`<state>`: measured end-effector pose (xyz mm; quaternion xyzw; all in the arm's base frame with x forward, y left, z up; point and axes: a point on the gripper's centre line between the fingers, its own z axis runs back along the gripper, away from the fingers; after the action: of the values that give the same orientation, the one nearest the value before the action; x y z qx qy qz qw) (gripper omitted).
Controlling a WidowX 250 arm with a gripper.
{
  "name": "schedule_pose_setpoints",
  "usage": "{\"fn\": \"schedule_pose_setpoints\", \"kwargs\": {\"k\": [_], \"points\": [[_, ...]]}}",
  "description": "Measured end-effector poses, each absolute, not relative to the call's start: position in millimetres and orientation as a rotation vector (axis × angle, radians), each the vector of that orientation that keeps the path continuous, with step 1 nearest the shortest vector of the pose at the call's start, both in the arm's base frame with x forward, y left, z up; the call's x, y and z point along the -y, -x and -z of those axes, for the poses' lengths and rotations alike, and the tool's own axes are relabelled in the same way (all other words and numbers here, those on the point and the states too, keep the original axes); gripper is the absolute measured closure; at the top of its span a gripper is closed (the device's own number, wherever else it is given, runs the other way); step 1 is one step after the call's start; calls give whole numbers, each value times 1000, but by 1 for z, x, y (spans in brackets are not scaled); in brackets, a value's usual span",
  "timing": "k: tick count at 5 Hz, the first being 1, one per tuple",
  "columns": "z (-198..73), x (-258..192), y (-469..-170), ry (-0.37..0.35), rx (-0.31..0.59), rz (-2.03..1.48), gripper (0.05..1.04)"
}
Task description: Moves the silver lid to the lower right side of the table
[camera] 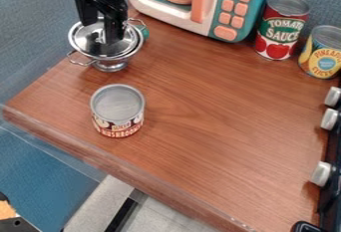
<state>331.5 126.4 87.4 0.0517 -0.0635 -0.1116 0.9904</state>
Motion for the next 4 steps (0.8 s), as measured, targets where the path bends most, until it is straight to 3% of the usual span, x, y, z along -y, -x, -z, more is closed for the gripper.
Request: {"fn": "schedule_pose_setpoints", "kwargs": {"k": [1,3,4], "points": [[-84,-121,-335,-117,101,244,133],[-83,-123,-338,-158,88,238,712],[-82,-124,-338,-167,85,233,925]]}}
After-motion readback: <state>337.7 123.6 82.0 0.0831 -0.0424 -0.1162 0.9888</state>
